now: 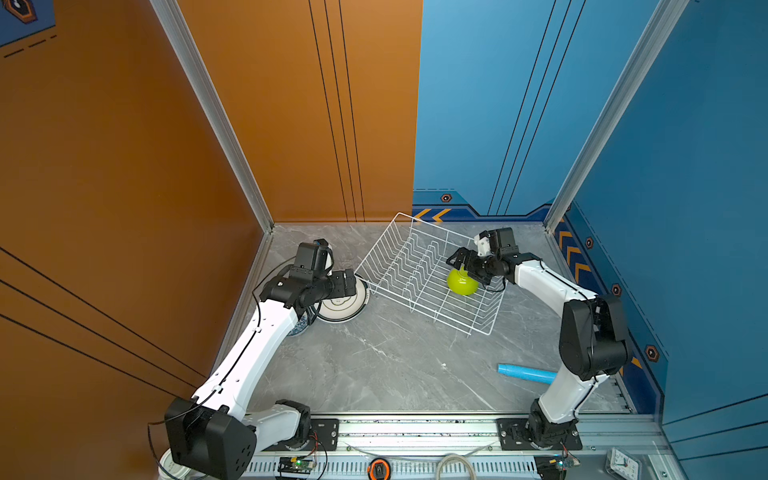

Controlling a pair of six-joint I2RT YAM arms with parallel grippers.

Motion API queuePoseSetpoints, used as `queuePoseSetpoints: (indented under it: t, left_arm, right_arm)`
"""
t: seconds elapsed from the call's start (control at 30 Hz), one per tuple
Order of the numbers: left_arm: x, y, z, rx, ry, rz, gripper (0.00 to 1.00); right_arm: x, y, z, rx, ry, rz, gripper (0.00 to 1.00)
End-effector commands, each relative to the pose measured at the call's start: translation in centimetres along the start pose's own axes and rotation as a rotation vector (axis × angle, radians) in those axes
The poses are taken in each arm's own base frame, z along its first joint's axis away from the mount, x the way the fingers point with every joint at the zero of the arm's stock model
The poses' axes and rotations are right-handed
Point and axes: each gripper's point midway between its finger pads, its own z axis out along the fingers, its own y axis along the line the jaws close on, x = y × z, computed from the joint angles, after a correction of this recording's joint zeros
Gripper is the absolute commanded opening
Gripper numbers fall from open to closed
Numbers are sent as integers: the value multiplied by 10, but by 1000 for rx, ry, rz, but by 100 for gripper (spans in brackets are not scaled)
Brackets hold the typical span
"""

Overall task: Unload the mixed dishes from the dish rack
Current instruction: 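Lower the right gripper onto the lime-green bowl and tip it in the rack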

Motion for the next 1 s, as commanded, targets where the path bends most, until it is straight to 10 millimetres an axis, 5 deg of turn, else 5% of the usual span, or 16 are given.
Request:
queuePoseSetpoints:
  t: [0.0, 0.1, 0.3, 0.6, 0.7, 0.87, 0.97]
  left_arm:
    - [-3, -10, 2, 32, 1, 1, 98]
    - [-2, -10, 3, 28, 3, 4, 98]
    - [2, -10, 6, 26, 13, 6, 98]
    - [7, -4, 1, 8, -3, -2, 98]
    - [9, -4, -2, 12, -5, -1, 98]
    - [9, -4, -2, 12, -7, -3, 98]
    - [9, -6, -1, 17, -2, -10, 98]
  right_arm:
    - [0, -12, -3, 22, -25, 79, 100]
    - [2, -21, -3, 93, -23, 43, 100]
    - [12, -3, 19, 103, 62, -28, 100]
    - [20, 53, 63, 1, 142, -84, 100]
    - [7, 69, 53, -34, 109, -99, 100]
    - [-23, 93, 6, -80, -5, -136, 100]
    - [-32, 76, -10, -52, -40, -103, 100]
